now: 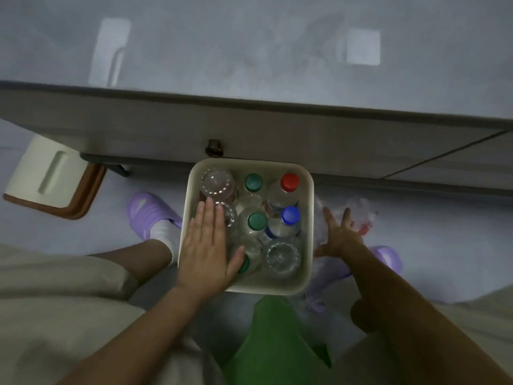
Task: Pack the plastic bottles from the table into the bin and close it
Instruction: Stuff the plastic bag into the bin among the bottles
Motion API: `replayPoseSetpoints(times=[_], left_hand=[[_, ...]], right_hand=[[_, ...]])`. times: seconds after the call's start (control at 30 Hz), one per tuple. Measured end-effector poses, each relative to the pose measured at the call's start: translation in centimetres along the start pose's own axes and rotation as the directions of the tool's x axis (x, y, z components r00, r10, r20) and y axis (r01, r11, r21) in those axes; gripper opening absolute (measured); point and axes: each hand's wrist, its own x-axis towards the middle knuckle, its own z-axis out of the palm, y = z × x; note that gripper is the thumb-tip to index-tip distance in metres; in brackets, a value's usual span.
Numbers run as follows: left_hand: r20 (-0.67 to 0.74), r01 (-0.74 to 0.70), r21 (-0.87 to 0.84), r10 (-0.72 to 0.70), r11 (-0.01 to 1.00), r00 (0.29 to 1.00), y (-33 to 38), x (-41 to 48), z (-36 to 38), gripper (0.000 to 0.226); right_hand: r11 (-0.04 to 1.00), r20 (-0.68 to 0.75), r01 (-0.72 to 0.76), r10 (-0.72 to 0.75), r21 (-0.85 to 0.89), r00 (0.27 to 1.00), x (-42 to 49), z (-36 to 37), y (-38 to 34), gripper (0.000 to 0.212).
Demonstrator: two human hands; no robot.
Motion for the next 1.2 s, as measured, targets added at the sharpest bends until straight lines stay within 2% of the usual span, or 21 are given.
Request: replayPoseSetpoints(times=[0.1, 0.17, 0.23, 0.3, 0.37, 0.4, 0.47, 0.53, 0.6, 0.67, 0.73, 0.77, 0.83, 0.87, 0.93, 1.0, 1.07, 1.1, 1.13, 1.17, 1.2], left_hand=[[0.009, -0.013, 0.017, 0.013, 1.0, 1.0, -0.1, 0.0, -0.1, 0.085], [0.015, -0.019, 0.025, 0.018, 1.0, 1.0, -0.1, 0.1, -0.2, 0.084], [0.024, -0.02, 0.015, 0.02, 1.0, 1.0, -0.1, 0.2, -0.3, 0.083], [0.037, -0.019, -0.004, 0.019, 1.0, 0.999, -0.2, 0.3, -0.4, 0.084], [0.057, -0.017, -0.014, 0.018, 1.0, 0.998, -0.3, 0.3, -0.5, 0.085], [0.058, -0.015, -0.02, 0.016, 1.0, 0.998, -0.3, 0.3, -0.5, 0.085], [0.035, 0.024, -0.079, -0.021, 0.997, 0.999, 0.0, 0.6, -0.8, 0.086], [0.019, 0.118, -0.254, -0.117, 0.96, 0.993, 1.6, 1.1, -2.3, 0.082], [-0.066, 0.084, -0.467, -0.129, 0.881, 0.989, 4.1, 1.8, -4.8, 0.073], [-0.098, -0.039, -0.657, -0.035, 0.753, 0.995, 7.1, 2.5, -7.4, 0.069], [0.092, 0.02, -0.822, 0.099, 0.57, 0.991, 9.9, 2.4, -9.5, 0.084], [0.208, 0.125, -0.909, 0.172, 0.398, 0.963, 11.1, 2.1, -10.1, 0.087], [0.313, 0.327, -0.944, 0.213, -0.037, 0.926, 12.0, 1.6, -11.1, 0.064], [0.318, 0.336, -0.933, 0.14, -0.131, 0.938, 11.3, 1.6, -11.5, 0.049], [0.251, 0.243, -0.967, -0.122, -0.077, 0.96, 7.8, 2.0, -12.4, 0.031], [0.124, 0.15, -0.988, -0.443, 0.026, 0.888, 3.4, 2.7, -12.7, 0.022], [-0.063, 0.048, -0.984, -0.594, 0.17, 0.802, 0.3, 2.3, -13.0, 0.025], [-0.156, -0.012, -0.972, -0.606, 0.235, 0.78, -0.3, 1.9, -13.2, 0.031], [-0.242, -0.064, -0.948, -0.578, 0.31, 0.779, -0.5, 1.5, -13.1, 0.037], [-0.341, -0.097, -0.892, -0.516, 0.441, 0.786, -0.3, 1.1, -12.9, 0.039], [-0.412, -0.082, -0.784, -0.417, 0.615, 0.81, 0.2, 0.7, -12.3, 0.038]], right_hand=[[0.999, -0.021, -0.018, 0.019, 0.028, 1.0, 1.0, 2.8, 0.3, 0.129], [0.999, -0.111, -0.033, 0.031, -0.024, 0.993, 0.9, 3.6, 0.7, 0.094], [0.999, -0.2, -0.039, 0.039, 0.006, 0.979, 0.6, 3.3, 1.2, 0.058], [0.98, -0.268, -0.082, 0.13, 0.181, 0.955, 0.5, 1.7, 2.0, 0.041], [0.891, -0.279, -0.121, 0.263, 0.438, 0.923, 0.3, -1.3, 3.1, 0.034], [0.844, -0.277, -0.09, 0.271, 0.528, 0.922, 0.0, -3.3, 3.6, 0.031], [0.776, -0.285, 0.014, 0.215, 0.63, 0.934, -1.7, -7.2, 4.0, 0.024], [0.705, -0.239, 0.087, 0.119, 0.704, 0.964, -5.0, -10.7, 3.5, 0.021], [0.664, -0.221, 0.152, 0.021, 0.732, 0.975, -9.1, -13.6, 2.2, 0.02], [0.579, -0.234, 0.278, -0.151, 0.766, 0.96, -13.2, -15.4, 0.3, 0.014], [0.438, -0.238, 0.379, -0.342, 0.815, 0.909, -16.9, -15.8, -1.8, 0.022], [0.372, -0.232, 0.393, -0.408, 0.841, 0.883, -18.1, -15.5, -2.6, 0.027], [0.28, -0.279, 0.407, -0.4, 0.87, 0.873, -19.4, -14.4, -3.9, 0.032], [0.252, -0.342, 0.427, -0.318, 0.869, 0.884, -19.7, -14.0, -4.4, 0.027], [0.16, -0.447, 0.452, -0.068, 0.878, 0.892, -20.2, -13.4, -4.7, 0.015], [-0.012, -0.485, 0.489, 0.116, 0.872, 0.867, -20.6, -13.0, -5.0, 0.015], [-0.041, -0.547, 0.57, 0.233, 0.82, 0.804, -20.5, -12.5, -6.3, 0.02], [-0.01, -0.594, 0.621, 0.282, 0.784, 0.754, -20.0, -12.0, -7.1, 0.023], [0.073, -0.652, 0.669, 0.324, 0.74, 0.686, -19.5, -11.6, -8.0, 0.024], [0.24, -0.736, 0.7, 0.319, 0.672, 0.597, -19.4, -11.2, -9.0, 0.024], [0.456, -0.83, 0.697, 0.231, 0.553, 0.507, -19.4, -10.5, -10.1, 0.028]])
